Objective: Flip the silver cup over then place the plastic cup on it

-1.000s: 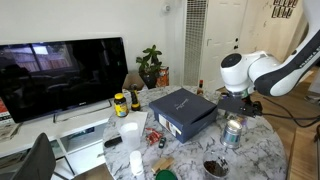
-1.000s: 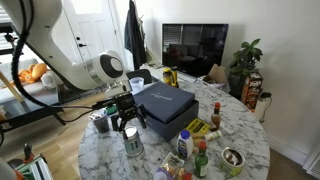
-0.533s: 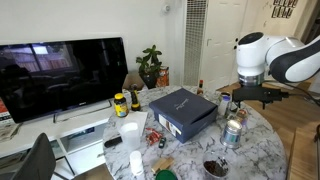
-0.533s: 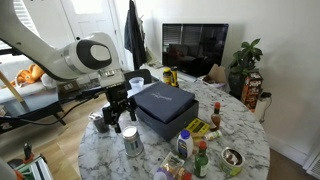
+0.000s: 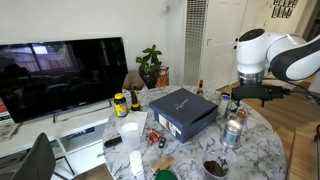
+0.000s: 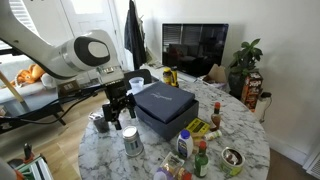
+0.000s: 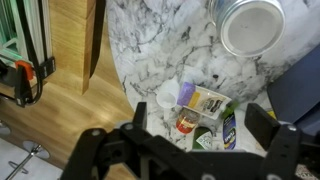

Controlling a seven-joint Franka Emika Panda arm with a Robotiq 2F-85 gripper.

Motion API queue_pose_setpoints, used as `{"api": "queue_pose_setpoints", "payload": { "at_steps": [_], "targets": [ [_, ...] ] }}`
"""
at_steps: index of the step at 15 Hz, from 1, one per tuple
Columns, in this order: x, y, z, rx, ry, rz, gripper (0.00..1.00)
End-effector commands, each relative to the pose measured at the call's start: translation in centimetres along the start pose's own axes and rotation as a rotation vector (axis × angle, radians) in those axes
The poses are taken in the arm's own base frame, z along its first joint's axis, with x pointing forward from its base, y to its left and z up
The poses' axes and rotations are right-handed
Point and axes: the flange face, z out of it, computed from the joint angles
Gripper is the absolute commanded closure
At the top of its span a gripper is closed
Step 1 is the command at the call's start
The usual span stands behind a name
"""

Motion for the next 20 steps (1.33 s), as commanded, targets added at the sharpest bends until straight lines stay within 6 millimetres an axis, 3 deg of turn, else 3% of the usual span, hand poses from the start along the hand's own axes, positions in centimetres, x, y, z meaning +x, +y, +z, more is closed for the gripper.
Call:
{"api": "queue_pose_setpoints", "payload": {
  "at_steps": [1, 11, 12, 17, 20],
  "targets": [
    [-0.9, -0.2, -2.1, 0.028, 0.015, -0.066, 0.0],
    [-6.7, 0.1, -7.0, 0.084, 0.079, -0.365, 0.0],
    [-6.0, -0.8, -6.3, 0.09, 0.076, -0.326, 0.0],
    [-6.5, -0.7, -7.0, 0.097, 0.09, -0.353, 0.0],
    [-8.2, -0.9, -7.4, 0.141, 0.083, -0.445, 0.0]
  ]
}}
